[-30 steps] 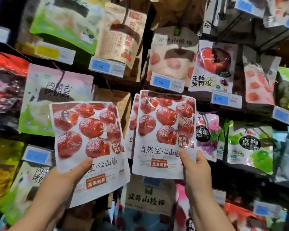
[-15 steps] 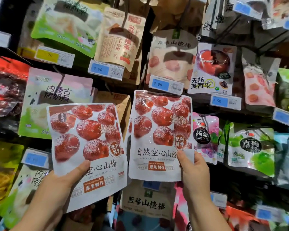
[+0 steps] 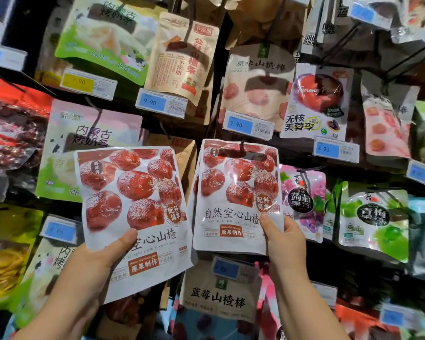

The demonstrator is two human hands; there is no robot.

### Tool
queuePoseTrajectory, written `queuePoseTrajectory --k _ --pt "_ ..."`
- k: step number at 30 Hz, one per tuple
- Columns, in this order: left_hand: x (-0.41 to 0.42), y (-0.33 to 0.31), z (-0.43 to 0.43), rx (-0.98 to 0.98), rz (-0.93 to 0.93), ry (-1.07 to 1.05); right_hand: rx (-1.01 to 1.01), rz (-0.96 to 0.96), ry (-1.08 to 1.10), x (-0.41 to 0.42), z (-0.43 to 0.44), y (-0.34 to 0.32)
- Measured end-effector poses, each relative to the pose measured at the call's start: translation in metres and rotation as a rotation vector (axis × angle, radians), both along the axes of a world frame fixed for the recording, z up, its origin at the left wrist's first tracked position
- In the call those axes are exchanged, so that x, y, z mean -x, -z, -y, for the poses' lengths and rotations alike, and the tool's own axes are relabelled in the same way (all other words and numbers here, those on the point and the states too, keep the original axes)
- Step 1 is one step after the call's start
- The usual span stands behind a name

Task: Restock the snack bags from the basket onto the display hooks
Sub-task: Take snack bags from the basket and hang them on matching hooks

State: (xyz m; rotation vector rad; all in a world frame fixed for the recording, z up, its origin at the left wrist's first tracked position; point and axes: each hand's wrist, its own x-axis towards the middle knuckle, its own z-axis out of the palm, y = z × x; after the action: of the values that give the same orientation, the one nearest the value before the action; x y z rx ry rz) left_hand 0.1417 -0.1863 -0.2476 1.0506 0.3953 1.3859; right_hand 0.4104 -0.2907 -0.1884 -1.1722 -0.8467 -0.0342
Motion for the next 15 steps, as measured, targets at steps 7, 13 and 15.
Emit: queuePoseTrajectory --k 7,13,15 --pt "-0.001 -0.005 -0.005 0.026 0.037 0.011 0.075 -0.009 0.097 -0.004 -0.028 -0.006" --pt "0.000 -0.007 -0.008 0.009 0.065 0.017 0.129 -0.046 0.123 -0.006 -0.043 -0.012" --pt "0.000 -0.009 -0.008 0.010 0.067 0.015 0.167 -0.053 0.136 -0.006 -0.047 -0.010"
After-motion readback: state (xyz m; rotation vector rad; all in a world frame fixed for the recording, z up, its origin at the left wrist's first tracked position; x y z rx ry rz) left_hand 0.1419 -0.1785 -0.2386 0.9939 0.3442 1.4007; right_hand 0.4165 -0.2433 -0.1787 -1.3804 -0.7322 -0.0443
